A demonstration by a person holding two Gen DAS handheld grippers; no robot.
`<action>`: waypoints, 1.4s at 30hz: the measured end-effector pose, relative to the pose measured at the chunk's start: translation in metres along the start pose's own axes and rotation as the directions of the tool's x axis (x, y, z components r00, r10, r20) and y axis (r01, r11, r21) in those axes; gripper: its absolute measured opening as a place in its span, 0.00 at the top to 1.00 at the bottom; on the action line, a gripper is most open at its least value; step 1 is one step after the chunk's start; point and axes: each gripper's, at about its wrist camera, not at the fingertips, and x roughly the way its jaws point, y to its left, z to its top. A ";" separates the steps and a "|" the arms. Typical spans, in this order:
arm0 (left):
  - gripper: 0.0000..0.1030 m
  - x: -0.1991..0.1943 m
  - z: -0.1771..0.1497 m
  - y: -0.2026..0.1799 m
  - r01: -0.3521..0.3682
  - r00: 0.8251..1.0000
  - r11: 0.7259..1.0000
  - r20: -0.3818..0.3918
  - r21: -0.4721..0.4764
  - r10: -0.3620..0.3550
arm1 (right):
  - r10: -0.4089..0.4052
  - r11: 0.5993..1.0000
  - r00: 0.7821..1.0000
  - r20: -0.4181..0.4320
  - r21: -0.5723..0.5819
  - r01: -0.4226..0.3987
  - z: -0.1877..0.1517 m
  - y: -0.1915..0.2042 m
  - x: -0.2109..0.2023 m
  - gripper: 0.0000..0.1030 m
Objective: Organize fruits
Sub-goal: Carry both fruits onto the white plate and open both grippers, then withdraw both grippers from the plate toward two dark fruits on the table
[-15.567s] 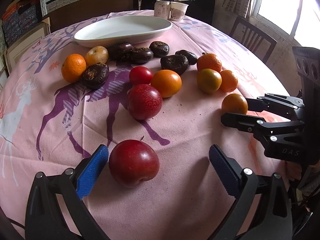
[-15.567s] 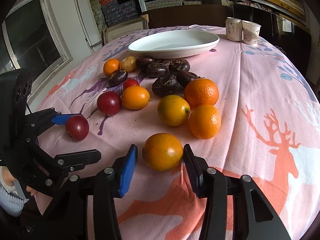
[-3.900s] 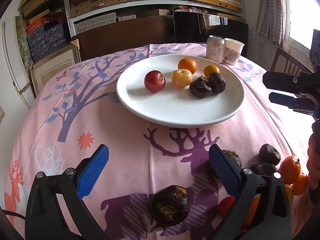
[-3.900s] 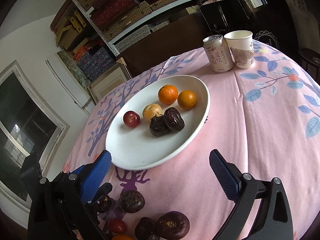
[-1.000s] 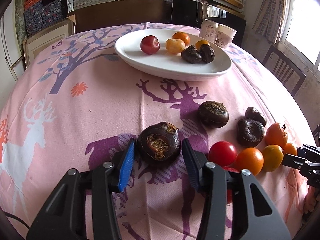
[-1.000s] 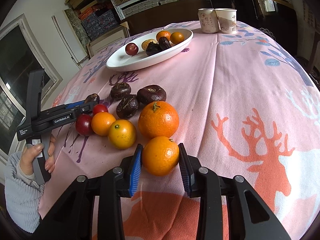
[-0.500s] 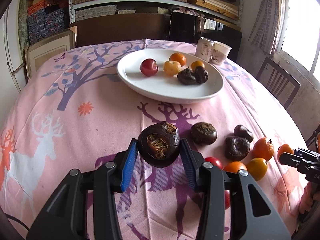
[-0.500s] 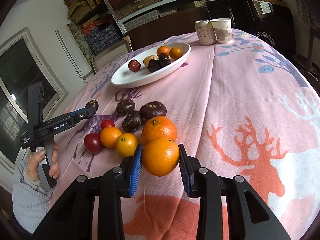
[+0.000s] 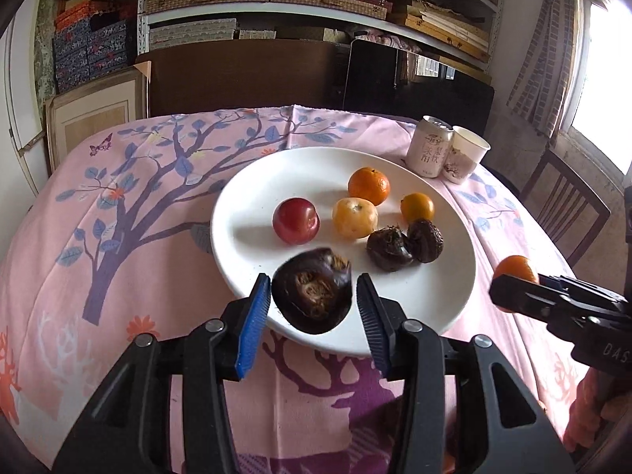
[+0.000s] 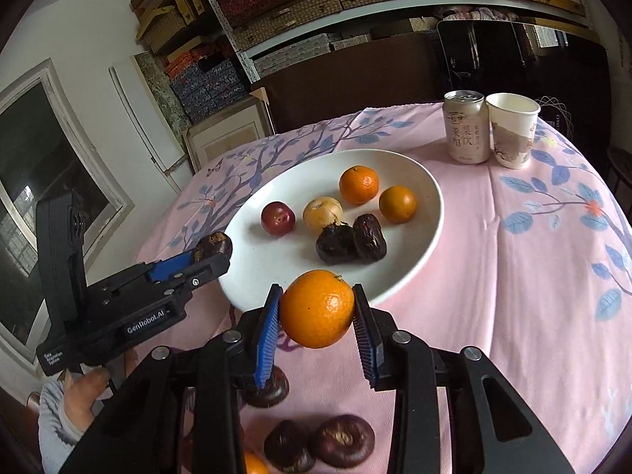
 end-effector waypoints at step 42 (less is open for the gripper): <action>0.05 -0.046 -0.089 -0.040 -0.030 0.999 0.989 -0.011 0.145 0.032 | -0.048 0.975 0.998 0.040 0.217 0.038 -0.085 -0.047 -0.059 0.06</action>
